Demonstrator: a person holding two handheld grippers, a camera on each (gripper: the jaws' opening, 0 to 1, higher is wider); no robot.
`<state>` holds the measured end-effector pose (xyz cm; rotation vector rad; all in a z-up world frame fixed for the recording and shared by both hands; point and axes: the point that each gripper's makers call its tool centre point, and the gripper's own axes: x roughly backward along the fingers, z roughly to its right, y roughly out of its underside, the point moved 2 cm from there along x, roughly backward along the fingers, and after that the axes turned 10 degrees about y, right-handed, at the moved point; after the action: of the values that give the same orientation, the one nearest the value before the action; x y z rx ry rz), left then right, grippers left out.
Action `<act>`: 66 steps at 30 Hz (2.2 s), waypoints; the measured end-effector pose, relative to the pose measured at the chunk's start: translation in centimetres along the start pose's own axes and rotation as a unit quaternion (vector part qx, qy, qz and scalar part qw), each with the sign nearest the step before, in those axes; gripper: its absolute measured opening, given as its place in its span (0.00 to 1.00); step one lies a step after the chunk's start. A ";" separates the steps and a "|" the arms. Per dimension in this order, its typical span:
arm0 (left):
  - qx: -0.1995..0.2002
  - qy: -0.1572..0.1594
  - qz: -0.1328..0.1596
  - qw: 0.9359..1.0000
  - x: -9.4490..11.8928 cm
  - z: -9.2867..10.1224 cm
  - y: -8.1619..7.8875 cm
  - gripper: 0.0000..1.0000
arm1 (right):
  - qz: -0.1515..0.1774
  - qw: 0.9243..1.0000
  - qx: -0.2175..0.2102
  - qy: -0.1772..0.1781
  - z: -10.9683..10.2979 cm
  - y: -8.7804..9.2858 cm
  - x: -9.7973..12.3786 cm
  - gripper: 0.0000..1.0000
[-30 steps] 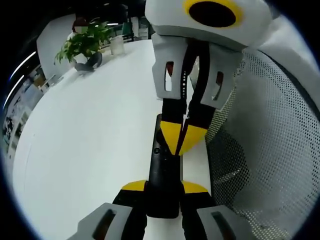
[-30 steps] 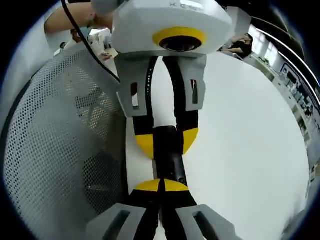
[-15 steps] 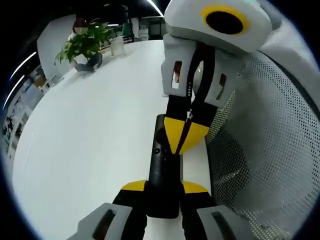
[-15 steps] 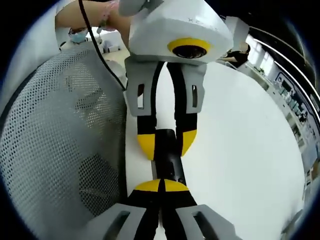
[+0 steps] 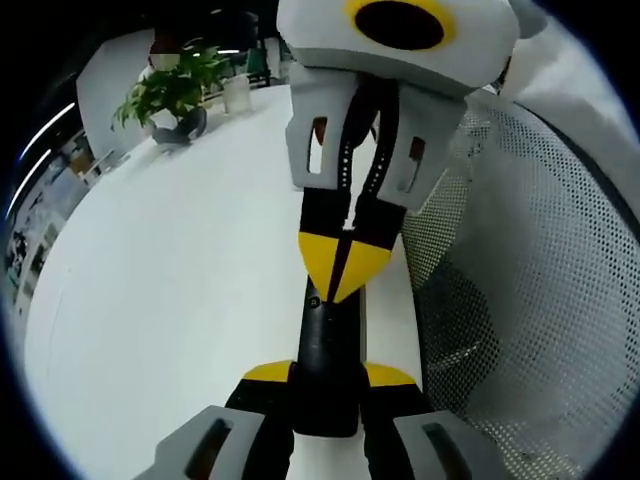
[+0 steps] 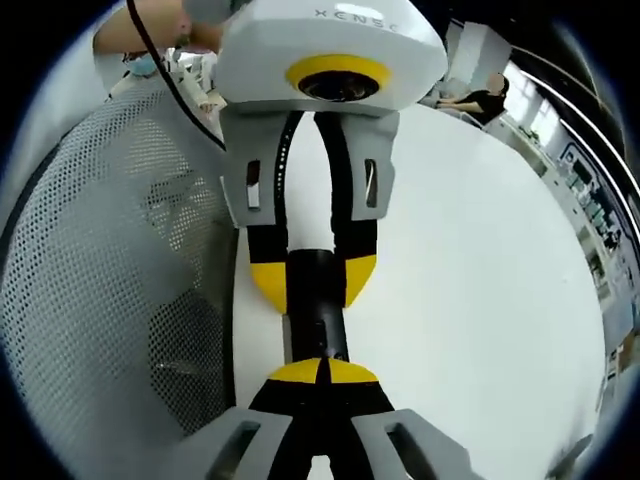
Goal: Press the specified remote control buttons in sequence, fully releasing each button before pressing the next.
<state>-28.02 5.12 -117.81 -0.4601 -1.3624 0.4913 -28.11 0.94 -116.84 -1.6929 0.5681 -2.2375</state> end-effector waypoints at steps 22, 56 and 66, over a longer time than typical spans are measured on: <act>0.009 -0.009 0.027 1.000 0.0 0.0 0.1 0.23 | 0.005 0.993 -0.104 -0.058 1.0 0.1 -0.2 0.00; 0.004 -0.003 0.035 0.999 0.0 0.1 -0.1 0.22 | -0.001 0.998 -0.033 -0.060 -0.1 -1.0 -0.2 0.00; 0.001 0.002 0.031 1.000 0.0 0.1 -0.1 0.23 | -0.017 0.999 0.018 -0.029 -0.4 -1.0 -0.5 0.00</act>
<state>-28.14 5.07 -117.76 -0.5032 -1.3473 0.5415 -28.40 2.06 -116.88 -1.7544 0.4855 -2.2007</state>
